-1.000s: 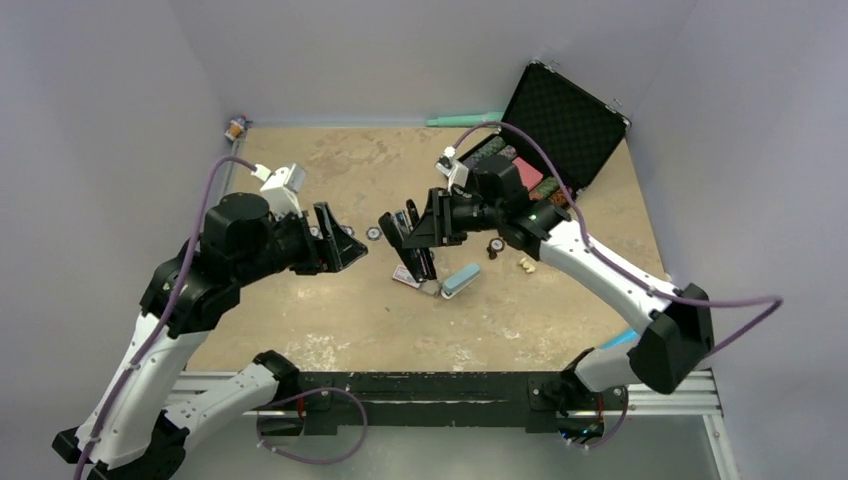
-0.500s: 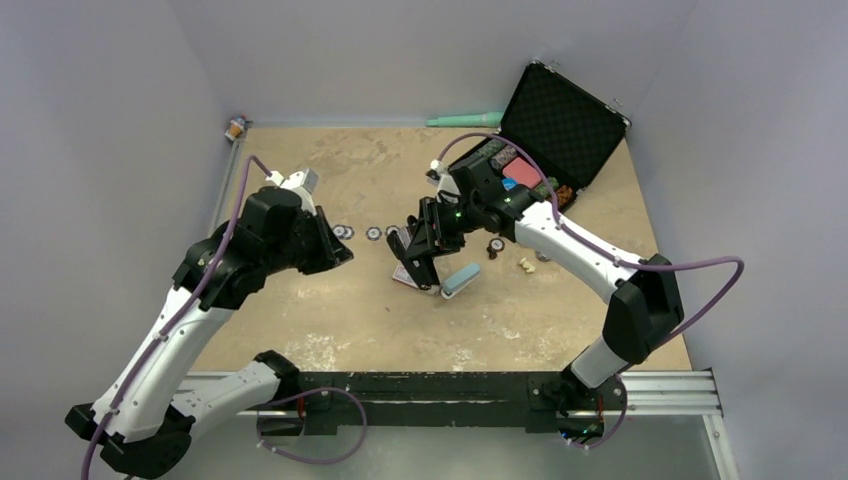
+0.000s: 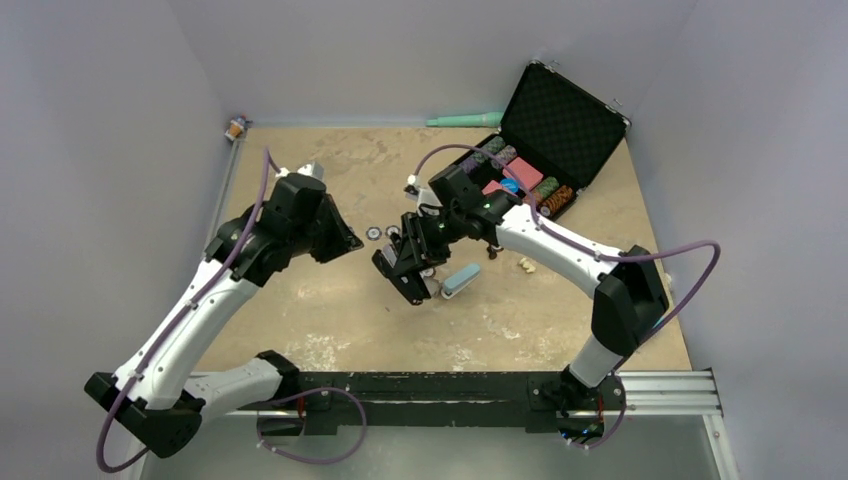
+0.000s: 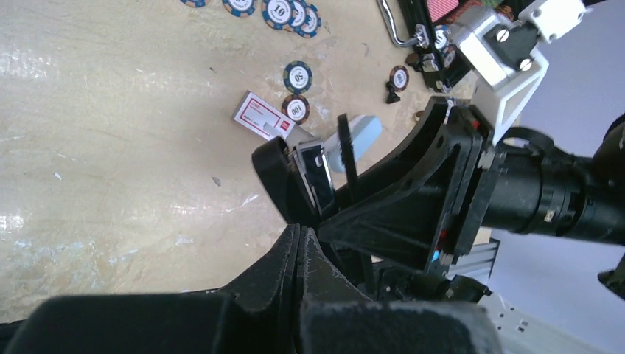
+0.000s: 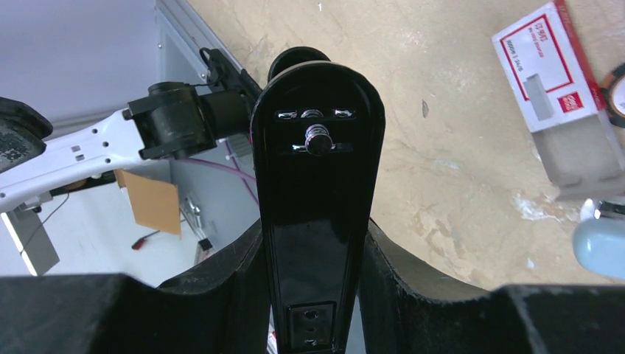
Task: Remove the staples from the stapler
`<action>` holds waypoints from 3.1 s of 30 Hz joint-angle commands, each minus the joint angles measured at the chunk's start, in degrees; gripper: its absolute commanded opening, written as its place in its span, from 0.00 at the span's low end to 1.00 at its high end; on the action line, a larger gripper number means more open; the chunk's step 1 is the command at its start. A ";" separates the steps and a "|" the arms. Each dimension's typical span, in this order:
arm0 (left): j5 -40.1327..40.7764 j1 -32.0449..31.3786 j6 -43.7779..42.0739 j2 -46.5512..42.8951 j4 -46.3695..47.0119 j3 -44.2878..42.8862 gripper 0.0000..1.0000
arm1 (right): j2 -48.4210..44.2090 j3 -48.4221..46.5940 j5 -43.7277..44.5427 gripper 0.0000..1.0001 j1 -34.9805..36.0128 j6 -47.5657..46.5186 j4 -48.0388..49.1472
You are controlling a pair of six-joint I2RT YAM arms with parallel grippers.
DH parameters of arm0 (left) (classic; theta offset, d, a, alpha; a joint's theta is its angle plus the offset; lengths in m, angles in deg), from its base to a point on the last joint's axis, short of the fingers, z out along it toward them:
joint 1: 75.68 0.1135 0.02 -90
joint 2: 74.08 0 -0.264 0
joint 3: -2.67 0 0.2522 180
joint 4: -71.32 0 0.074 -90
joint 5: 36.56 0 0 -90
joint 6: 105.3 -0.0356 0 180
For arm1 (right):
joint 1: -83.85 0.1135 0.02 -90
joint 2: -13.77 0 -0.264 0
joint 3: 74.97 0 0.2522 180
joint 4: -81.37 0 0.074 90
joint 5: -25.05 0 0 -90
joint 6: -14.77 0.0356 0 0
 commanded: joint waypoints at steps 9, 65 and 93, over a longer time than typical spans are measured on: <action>-5.52 6.83 -3.40 4.97 9.82 6.63 0.00 | 1.69 -5.73 2.67 0.00 2.15 1.54 1.91; -9.62 9.00 -5.89 -1.58 13.43 25.47 0.00 | 9.51 -19.82 3.65 0.00 2.96 5.87 2.68; -11.41 9.07 -13.52 -20.56 -1.90 26.36 0.09 | 8.21 -17.05 8.65 0.00 4.45 14.09 10.92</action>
